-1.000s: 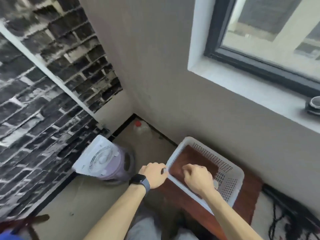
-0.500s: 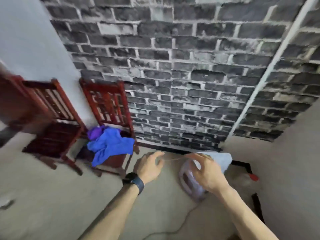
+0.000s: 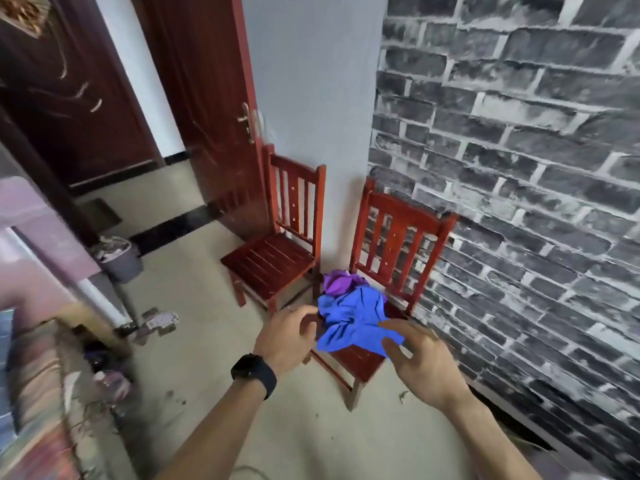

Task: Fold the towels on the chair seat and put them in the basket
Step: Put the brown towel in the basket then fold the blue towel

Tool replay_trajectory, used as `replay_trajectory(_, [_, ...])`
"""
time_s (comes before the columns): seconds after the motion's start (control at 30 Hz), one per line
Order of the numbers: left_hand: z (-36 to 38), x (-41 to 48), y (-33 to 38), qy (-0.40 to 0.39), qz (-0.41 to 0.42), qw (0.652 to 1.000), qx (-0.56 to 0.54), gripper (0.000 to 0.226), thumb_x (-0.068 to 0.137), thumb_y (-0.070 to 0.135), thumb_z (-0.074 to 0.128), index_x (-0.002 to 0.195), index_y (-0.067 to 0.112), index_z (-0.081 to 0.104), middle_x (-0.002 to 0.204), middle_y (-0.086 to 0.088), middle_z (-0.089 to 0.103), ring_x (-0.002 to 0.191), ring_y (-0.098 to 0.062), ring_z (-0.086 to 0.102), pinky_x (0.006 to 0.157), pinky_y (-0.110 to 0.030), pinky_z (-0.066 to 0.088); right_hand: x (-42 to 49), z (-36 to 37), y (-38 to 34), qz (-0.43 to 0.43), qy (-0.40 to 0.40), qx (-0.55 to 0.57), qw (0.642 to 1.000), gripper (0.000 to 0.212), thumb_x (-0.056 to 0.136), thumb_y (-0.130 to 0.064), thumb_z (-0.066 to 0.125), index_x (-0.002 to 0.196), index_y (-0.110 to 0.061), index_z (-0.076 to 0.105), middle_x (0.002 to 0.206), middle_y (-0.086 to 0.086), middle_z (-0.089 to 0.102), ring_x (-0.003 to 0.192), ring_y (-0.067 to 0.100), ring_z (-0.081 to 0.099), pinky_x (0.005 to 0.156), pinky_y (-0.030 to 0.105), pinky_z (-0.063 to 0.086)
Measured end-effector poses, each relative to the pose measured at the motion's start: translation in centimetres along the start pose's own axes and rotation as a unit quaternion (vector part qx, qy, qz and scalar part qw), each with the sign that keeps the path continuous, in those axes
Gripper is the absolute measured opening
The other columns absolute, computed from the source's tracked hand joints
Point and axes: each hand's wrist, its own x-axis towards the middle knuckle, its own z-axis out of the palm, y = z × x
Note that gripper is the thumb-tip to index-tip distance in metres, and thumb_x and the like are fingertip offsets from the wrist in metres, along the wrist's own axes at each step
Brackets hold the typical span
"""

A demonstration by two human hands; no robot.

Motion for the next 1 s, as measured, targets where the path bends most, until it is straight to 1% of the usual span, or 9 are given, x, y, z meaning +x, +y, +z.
replay_trajectory(0.1, [-0.7,3.1,-2.9,-0.001,-0.023,1.0,-0.015,0.032,0.094,0.033,0.051,0.124,0.034,0.06,0.121,0.007,0.063,0.112,-0.017,0.059,0.093,-0.036,0.049,4.5,2.3,-0.4,0.0,-0.029,0.001,1.0,0.028,0.093,-0.019,0.063,0.12,-0.025,0.07,0.123,-0.011,0.066,0.118,0.01,0.057,0.087,-0.005,0.029])
replay_trajectory(0.23, [-0.7,8.8,-6.2,-0.014,-0.031,0.999,-0.013,0.03,0.096,0.032,0.051,0.125,0.033,0.06,0.125,0.008,0.062,0.117,-0.015,0.056,0.098,-0.036,0.047,11.2,5.5,0.4,0.006,-0.059,0.019,0.998,0.031,0.095,-0.029,0.06,0.126,-0.031,0.065,0.129,-0.013,0.063,0.125,0.012,0.053,0.099,0.022,0.043])
replay_trajectory(0.37, [0.0,16.3,-9.1,-0.03,-0.055,0.998,-0.025,0.032,0.095,0.032,0.05,0.126,0.032,0.059,0.126,0.008,0.061,0.118,-0.016,0.056,0.101,-0.036,0.047,19.2,8.1,1.1,0.018,-0.081,0.02,0.996,0.031,0.096,-0.031,0.059,0.127,-0.032,0.064,0.126,-0.014,0.064,0.12,0.013,0.055,0.088,0.018,0.039])
replay_trajectory(0.47, [0.7,21.5,-11.2,-0.059,-0.086,0.994,-0.024,0.036,0.093,0.037,0.047,0.127,0.034,0.058,0.127,0.007,0.061,0.116,-0.016,0.057,0.101,-0.038,0.048,25.2,9.6,1.5,0.04,-0.113,0.026,0.992,0.03,0.097,-0.035,0.057,0.126,-0.037,0.062,0.124,-0.016,0.063,0.118,0.012,0.054,0.087,0.019,0.038])
replay_trajectory(0.63, [1.1,27.6,-14.3,-0.097,-0.127,0.987,-0.02,0.037,0.095,0.043,0.041,0.127,0.035,0.058,0.123,0.008,0.061,0.113,-0.015,0.058,0.099,-0.038,0.048,33.3,12.3,2.0,0.084,-0.158,0.029,0.983,0.028,0.099,-0.034,0.053,0.126,-0.039,0.059,0.11,-0.015,0.061,0.099,0.011,0.057,0.081,0.023,0.038])
replay_trajectory(0.73, [1.1,30.2,-16.5,-0.126,-0.138,0.982,-0.007,0.034,0.096,0.038,0.043,0.126,0.032,0.058,0.122,0.008,0.061,0.114,-0.016,0.056,0.098,-0.035,0.047,36.6,14.8,2.1,0.12,-0.177,0.047,0.976,0.025,0.097,-0.031,0.056,0.12,-0.042,0.06,0.097,-0.017,0.057,0.078,0.002,0.052,0.079,0.026,0.041])
replay_trajectory(0.77, [1.2,31.3,-17.5,-0.142,-0.146,0.979,0.003,0.035,0.095,0.038,0.042,0.127,0.032,0.058,0.122,0.009,0.06,0.114,-0.015,0.056,0.098,-0.035,0.046,37.5,15.9,2.2,0.133,-0.181,0.049,0.973,0.025,0.096,-0.031,0.057,0.119,-0.041,0.061,0.096,-0.018,0.058,0.077,0.002,0.052,0.081,0.028,0.043])
replay_trajectory(0.87, [2.2,34.9,-20.8,-0.201,-0.136,0.969,0.037,0.045,0.089,0.045,0.031,0.127,0.037,0.054,0.125,0.012,0.06,0.116,-0.014,0.056,0.095,-0.035,0.048,39.5,19.1,2.3,0.167,-0.189,0.04,0.967,0.027,0.094,-0.033,0.058,0.12,-0.039,0.063,0.105,-0.018,0.061,0.102,0.014,0.061,0.092,0.03,0.045])
replay_trajectory(1.0, [3.5,40.9,-23.8,-0.261,-0.108,0.958,0.048,0.04,0.092,0.036,0.042,0.129,0.034,0.056,0.122,0.005,0.063,0.11,-0.017,0.059,0.091,-0.037,0.05,41.5,23.1,2.8,0.218,-0.217,0.018,0.951,0.031,0.097,-0.036,0.055,0.127,-0.036,0.062,0.12,-0.015,0.063,0.115,0.012,0.057,0.091,0.024,0.04])
